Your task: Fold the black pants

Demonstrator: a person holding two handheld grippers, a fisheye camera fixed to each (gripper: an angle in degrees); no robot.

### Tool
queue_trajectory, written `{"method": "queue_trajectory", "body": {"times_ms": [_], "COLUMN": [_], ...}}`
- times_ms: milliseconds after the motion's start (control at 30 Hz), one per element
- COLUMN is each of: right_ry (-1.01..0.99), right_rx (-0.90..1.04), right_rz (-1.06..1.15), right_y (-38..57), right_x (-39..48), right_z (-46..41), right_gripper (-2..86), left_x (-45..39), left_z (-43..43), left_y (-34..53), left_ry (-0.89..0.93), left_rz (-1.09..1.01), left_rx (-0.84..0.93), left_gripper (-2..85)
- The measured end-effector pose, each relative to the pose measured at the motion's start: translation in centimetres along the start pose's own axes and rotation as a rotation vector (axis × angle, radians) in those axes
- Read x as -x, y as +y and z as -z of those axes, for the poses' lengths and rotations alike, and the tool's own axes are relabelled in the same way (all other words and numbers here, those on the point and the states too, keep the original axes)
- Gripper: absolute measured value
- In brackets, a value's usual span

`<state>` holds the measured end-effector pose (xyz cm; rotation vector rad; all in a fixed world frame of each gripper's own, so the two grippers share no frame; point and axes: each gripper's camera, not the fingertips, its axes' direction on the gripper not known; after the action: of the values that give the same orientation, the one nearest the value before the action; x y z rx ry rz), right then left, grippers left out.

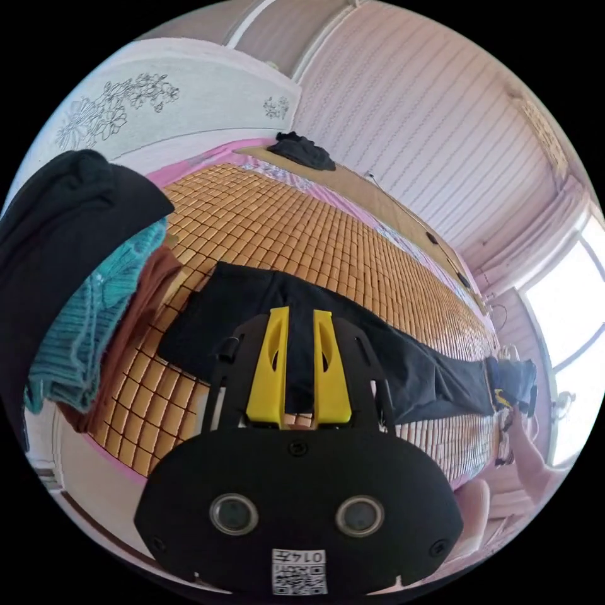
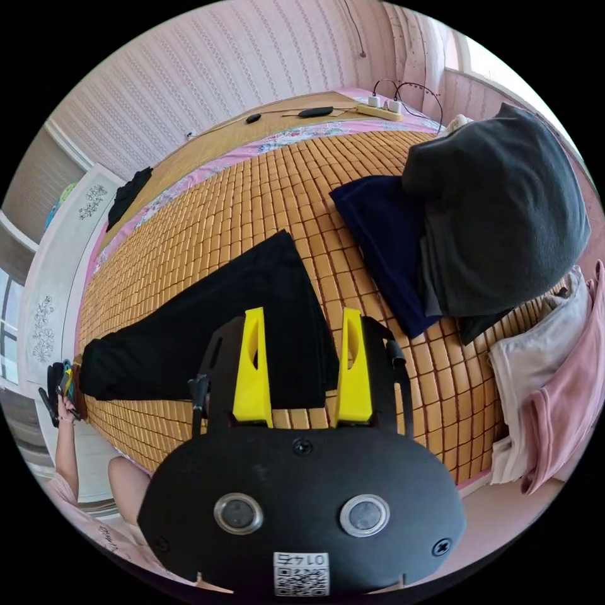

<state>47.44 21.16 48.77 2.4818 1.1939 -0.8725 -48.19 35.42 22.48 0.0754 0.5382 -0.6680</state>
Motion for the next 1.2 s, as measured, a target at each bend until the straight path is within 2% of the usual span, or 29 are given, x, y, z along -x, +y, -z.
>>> {"method": "queue_trajectory", "body": {"times_ms": [67,133,200,267,567,700,767,833,933,1000,1100,1200], "right_ry": [0.034,0.122,0.122,0.142,0.075,0.092,0.135,0.124,0.065,0.046,-0.022,-0.070], "right_rx": [0.080,0.038,0.036,0.053,0.148,0.208,0.168,0.044,-0.118,-0.182,-0.208,-0.179], "right_rz": [0.041,0.094,0.108,0.151,0.181,0.164,0.108,0.039,0.027,0.000,-0.069,-0.116], "right_y": [1.3,2.7,3.2,3.8,13.0,17.4,18.2,18.2,16.8,15.6,13.7,13.0], "right_x": [0.2,1.4,2.1,2.6,-0.7,-1.6,-2.5,-3.3,-3.0,-3.0,-3.8,-4.7], "right_z": [-1.5,-1.3,-0.9,-0.4,7.1,8.8,10.3,12.9,14.8,14.6,13.3,12.2], "right_gripper": [15.4,9.5,5.4,3.2,1.6,3.7,3.8,4.1,5.8,7.7,9.9,10.4], "left_x": [-1.6,-3.0,-4.1,-4.9,-7.4,-8.3,-9.7,-12.4,-18.8,-24.3,-31.6,-39.0], "left_z": [-2.5,-5.9,-10.7,-11.7,-16.9,-18.2,-17.8,-17.1,-17.0,-18.5,-22.1,-26.6], "left_y": [1.3,2.5,4.0,4.9,10.3,13.7,15.0,16.3,18.3,19.7,21.7,24.2], "left_ry": [0.018,-0.017,-0.136,-0.177,-0.305,-0.247,-0.248,-0.216,-0.157,-0.039,0.118,0.193], "left_rz": [-0.072,-0.124,-0.158,-0.194,-0.428,-0.457,-0.491,-0.589,-0.795,-0.908,-1.038,-1.192], "left_rx": [0.074,0.180,0.355,0.323,0.542,0.559,0.529,0.486,0.400,0.343,0.321,0.291], "left_gripper": [5.7,5.3,3.8,1.2,-0.9,-0.4,0.6,1.8,3.2,3.9,5.2,5.9]}}
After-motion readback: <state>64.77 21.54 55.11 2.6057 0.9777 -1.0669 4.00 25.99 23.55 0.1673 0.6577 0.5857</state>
